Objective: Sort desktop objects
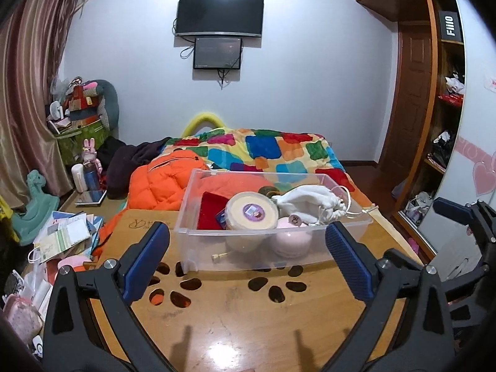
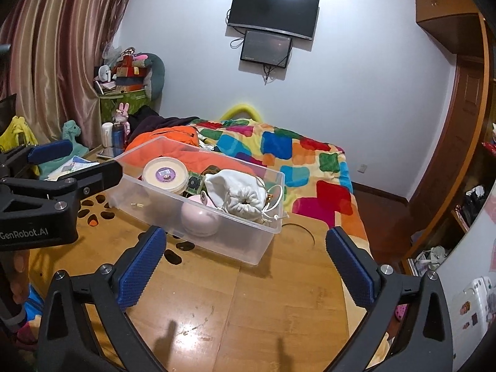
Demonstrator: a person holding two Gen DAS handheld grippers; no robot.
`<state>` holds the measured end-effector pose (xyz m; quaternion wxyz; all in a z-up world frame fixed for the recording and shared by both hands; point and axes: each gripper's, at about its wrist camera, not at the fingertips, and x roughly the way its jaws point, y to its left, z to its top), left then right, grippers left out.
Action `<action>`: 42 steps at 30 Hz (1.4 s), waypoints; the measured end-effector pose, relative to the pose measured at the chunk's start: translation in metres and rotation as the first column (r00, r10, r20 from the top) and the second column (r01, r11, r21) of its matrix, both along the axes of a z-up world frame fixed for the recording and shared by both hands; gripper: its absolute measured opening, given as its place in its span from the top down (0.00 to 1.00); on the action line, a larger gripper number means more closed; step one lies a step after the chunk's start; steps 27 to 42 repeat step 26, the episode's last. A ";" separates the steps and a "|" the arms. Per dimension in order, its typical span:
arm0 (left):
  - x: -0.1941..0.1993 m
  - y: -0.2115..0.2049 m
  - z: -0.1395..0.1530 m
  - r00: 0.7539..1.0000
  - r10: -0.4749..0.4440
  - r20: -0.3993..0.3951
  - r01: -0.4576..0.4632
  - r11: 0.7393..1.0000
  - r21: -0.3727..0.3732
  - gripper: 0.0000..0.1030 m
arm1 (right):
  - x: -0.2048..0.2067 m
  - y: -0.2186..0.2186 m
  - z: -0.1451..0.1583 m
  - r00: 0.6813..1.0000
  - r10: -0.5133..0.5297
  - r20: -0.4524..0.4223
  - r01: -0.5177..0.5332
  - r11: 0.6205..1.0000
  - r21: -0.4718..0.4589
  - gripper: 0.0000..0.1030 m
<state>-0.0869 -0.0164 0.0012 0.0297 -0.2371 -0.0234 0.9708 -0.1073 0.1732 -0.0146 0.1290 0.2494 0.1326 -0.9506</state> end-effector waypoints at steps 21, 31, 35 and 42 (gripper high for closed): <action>0.003 0.002 -0.009 0.999 -0.028 -0.025 0.029 0.999 0.017 0.01 | -0.016 -0.003 -0.015 0.999 0.000 0.049 0.000 1.000 -0.009 0.01; 0.000 0.008 -0.009 1.000 -0.025 0.007 0.025 1.000 0.011 0.01 | -0.017 -0.003 -0.016 0.998 -0.001 0.056 0.002 1.000 -0.019 0.01; 0.000 0.008 -0.009 1.000 -0.025 0.007 0.025 1.000 0.011 0.01 | -0.017 -0.003 -0.016 0.998 -0.001 0.056 0.002 1.000 -0.019 0.01; 0.000 0.008 -0.009 1.000 -0.025 0.007 0.025 1.000 0.011 0.01 | -0.017 -0.003 -0.016 0.998 -0.001 0.056 0.002 1.000 -0.019 0.01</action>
